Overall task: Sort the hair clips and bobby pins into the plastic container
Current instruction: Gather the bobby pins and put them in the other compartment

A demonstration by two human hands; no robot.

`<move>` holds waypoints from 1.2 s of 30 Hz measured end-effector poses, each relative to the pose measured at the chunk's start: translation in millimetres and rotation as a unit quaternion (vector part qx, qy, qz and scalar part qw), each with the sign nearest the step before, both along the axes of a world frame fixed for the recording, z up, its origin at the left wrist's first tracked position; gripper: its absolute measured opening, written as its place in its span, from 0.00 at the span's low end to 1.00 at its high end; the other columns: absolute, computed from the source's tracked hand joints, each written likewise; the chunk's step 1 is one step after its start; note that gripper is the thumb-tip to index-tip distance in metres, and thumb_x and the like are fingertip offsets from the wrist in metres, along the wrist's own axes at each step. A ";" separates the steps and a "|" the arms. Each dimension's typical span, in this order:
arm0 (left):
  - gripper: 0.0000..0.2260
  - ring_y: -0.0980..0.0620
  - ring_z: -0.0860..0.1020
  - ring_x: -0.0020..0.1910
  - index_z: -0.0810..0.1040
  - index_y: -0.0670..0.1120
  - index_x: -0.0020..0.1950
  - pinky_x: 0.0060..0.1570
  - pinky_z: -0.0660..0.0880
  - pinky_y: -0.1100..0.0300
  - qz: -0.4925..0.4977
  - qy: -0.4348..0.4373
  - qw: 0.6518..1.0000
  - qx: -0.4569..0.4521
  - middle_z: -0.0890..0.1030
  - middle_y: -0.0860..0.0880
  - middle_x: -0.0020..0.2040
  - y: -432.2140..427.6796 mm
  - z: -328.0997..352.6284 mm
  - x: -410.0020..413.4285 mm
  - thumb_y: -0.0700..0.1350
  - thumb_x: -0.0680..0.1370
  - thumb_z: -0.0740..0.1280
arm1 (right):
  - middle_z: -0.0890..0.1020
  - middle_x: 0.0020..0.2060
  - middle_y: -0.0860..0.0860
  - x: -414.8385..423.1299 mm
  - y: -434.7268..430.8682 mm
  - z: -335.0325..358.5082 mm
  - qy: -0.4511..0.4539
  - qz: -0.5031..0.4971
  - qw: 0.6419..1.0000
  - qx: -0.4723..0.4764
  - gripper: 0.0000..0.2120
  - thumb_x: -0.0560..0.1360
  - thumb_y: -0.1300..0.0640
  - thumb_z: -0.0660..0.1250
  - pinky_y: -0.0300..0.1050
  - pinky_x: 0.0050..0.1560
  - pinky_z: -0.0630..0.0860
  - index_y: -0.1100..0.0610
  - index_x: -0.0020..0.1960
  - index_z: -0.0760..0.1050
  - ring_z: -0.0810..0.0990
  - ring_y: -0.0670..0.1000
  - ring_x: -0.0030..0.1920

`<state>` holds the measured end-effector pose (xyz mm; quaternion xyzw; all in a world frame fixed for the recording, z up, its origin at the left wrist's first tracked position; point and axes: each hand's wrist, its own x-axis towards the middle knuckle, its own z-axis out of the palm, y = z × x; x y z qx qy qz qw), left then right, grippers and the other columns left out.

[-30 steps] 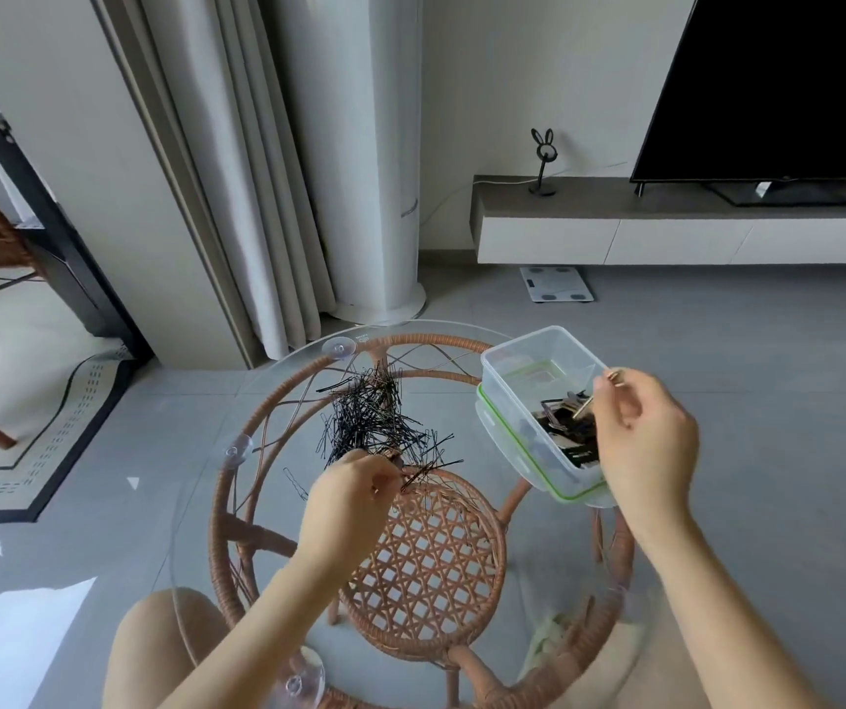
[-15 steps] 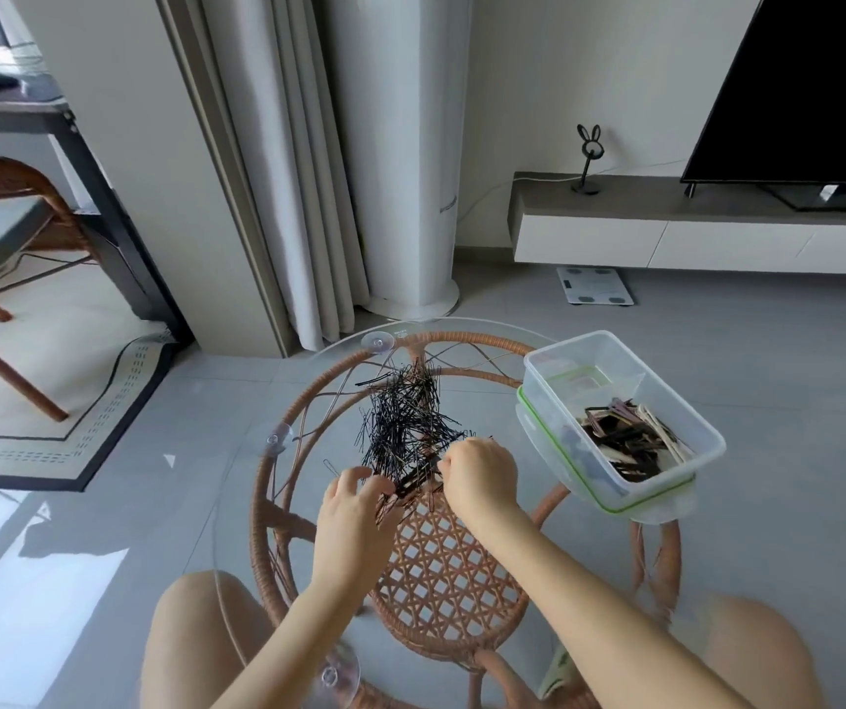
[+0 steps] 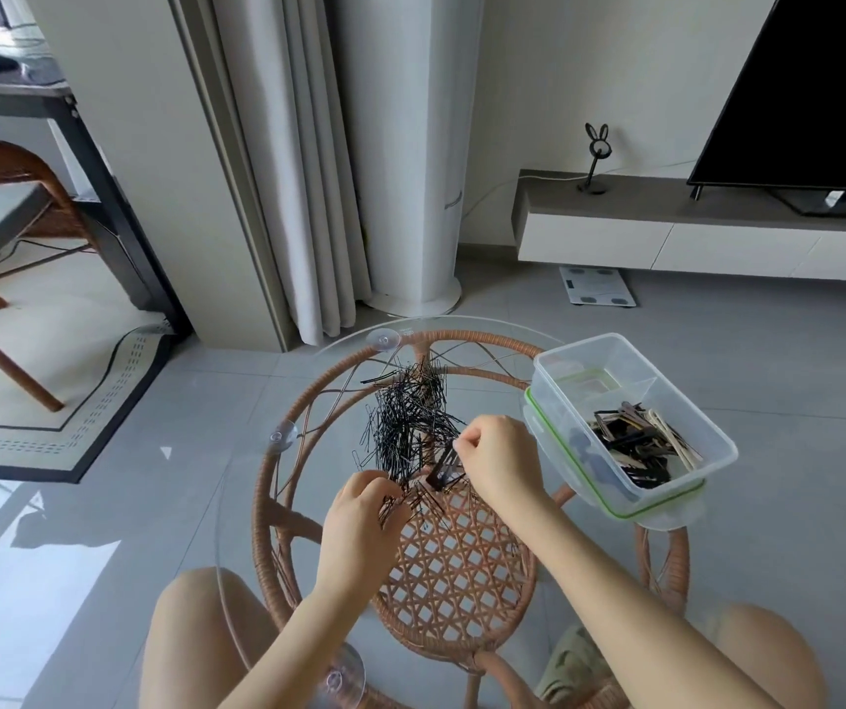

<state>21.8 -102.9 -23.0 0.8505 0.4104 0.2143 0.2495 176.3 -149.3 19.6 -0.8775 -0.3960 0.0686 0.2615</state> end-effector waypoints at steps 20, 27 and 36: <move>0.07 0.47 0.79 0.53 0.81 0.43 0.51 0.52 0.71 0.62 -0.011 -0.046 0.999 -0.002 0.82 0.47 0.54 16.7 22.2 23.5 0.41 0.73 0.70 | 0.83 0.34 0.50 37.7 -79.0 26.2 0.137 -0.061 0.925 0.351 0.02 0.74 0.64 0.65 0.28 0.39 0.75 0.60 0.43 0.75 0.83 0.42 0.37; 0.11 0.52 0.77 0.44 0.77 0.49 0.52 0.46 0.73 0.55 -0.159 -0.071 0.982 -0.067 0.81 0.50 0.44 -6.3 56.4 58.0 0.50 0.81 0.56 | 0.84 0.33 0.53 32.4 -80.3 35.9 0.245 -0.029 0.916 0.317 0.03 0.74 0.63 0.65 0.35 0.39 0.79 0.58 0.43 0.75 0.84 0.49 0.34; 0.11 0.59 0.68 0.23 0.77 0.42 0.43 0.25 0.64 0.70 -0.110 -0.094 0.987 -0.073 0.71 0.56 0.27 10.5 63.8 52.8 0.41 0.80 0.58 | 0.78 0.29 0.48 37.4 -85.6 34.5 0.092 0.023 0.985 0.148 0.06 0.74 0.64 0.64 0.40 0.32 0.78 0.57 0.39 0.74 0.78 0.47 0.27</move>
